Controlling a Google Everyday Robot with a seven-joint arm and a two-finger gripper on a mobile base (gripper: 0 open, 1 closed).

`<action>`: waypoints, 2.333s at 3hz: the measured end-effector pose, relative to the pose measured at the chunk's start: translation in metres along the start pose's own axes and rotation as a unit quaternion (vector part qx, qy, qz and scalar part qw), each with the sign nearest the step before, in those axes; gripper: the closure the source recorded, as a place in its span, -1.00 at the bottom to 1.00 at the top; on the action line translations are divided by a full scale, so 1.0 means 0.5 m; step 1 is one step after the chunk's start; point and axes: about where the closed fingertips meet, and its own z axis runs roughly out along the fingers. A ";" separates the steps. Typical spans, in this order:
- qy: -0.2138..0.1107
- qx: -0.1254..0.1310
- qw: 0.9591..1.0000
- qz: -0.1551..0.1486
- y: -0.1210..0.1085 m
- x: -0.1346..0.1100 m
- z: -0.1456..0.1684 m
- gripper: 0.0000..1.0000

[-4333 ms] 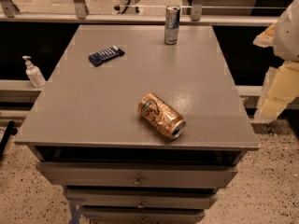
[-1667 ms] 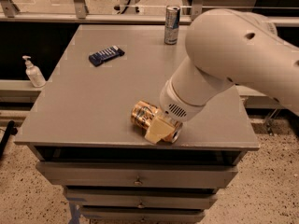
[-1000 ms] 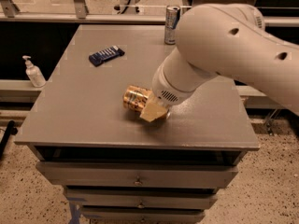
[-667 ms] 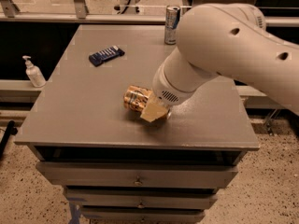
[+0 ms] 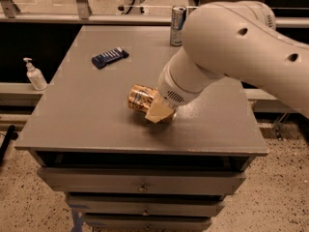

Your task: Move orange can near rxbar blueberry

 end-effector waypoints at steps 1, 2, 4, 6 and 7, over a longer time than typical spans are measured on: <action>-0.009 0.023 1.000 -0.018 -0.076 -0.028 0.016 1.00; -0.014 0.040 0.998 -0.042 -0.189 -0.084 0.051 1.00; -0.020 0.041 0.996 -0.074 -0.333 -0.180 0.139 1.00; -0.014 0.023 0.996 -0.087 -0.358 -0.207 0.215 1.00; -0.003 0.013 0.996 -0.089 -0.354 -0.198 0.243 1.00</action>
Offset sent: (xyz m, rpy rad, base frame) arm 0.1933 0.0290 0.0387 -0.0399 -0.1747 0.0884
